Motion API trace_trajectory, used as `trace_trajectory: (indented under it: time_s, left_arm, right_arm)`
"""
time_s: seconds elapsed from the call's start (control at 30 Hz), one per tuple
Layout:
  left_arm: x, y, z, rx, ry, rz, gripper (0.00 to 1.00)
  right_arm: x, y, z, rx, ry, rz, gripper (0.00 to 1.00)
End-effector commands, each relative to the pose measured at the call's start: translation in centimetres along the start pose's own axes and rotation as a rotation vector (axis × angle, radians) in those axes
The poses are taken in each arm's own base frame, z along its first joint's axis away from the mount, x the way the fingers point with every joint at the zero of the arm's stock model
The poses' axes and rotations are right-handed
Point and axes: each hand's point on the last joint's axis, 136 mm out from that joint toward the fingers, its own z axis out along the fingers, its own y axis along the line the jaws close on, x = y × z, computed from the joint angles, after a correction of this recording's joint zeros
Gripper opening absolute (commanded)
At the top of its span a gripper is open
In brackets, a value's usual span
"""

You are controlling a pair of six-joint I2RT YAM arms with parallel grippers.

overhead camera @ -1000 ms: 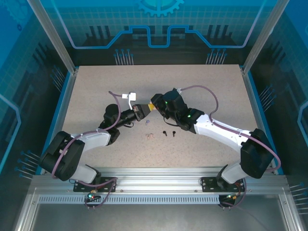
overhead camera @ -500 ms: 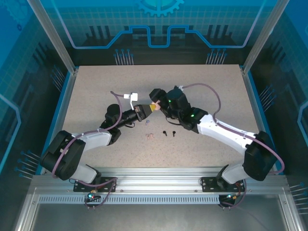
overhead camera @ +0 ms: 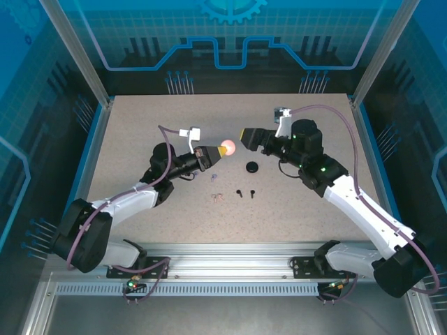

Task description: Insert wireless bluetooth earbuds into charging case

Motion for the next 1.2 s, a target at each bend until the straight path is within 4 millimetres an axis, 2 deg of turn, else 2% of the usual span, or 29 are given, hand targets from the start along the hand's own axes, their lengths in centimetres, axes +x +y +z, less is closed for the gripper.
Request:
trace_trajectory:
  time_s: [0.0, 0.3, 0.53, 0.67, 0.93, 1.03, 1.17]
  left_arm:
    - [-0.9, -1.9, -0.1, 0.048, 0.013, 0.042, 0.0]
    - [-1.1, -2.3, -0.2, 0.045, 0.023, 0.05, 0.0]
    - [-1.2, -2.7, -0.2, 0.049, 0.026, 0.055, 0.0]
    - [-1.2, -2.9, -0.4, 0.052, 0.024, 0.059, 0.0]
    - [-1.4, -3.5, -0.6, 0.068, 0.018, 0.065, 0.0]
    - [-1.3, -3.6, -0.7, 0.069, 0.018, 0.065, 0.0]
    - [-1.4, -3.6, -0.7, 0.069, 0.016, 0.071, 0.0]
  right_arm:
    - [2.4, 0.8, 0.5, -0.095, 0.111, -0.134, 0.84]
    - [5.7, 0.4, 3.4, -0.123, 0.208, -0.132, 0.77]
    - [6.6, -1.3, 4.7, -0.062, 0.227, -0.121, 0.68]
    - [6.9, -2.7, 5.0, -0.021, 0.231, -0.1, 0.59]
    - [7.5, -6.4, 5.2, 0.063, 0.22, -0.008, 0.53]
    - [7.3, -6.7, 5.0, 0.055, 0.213, 0.017, 0.53]
    - [6.6, -6.5, 3.7, 0.036, 0.178, 0.039, 0.54]
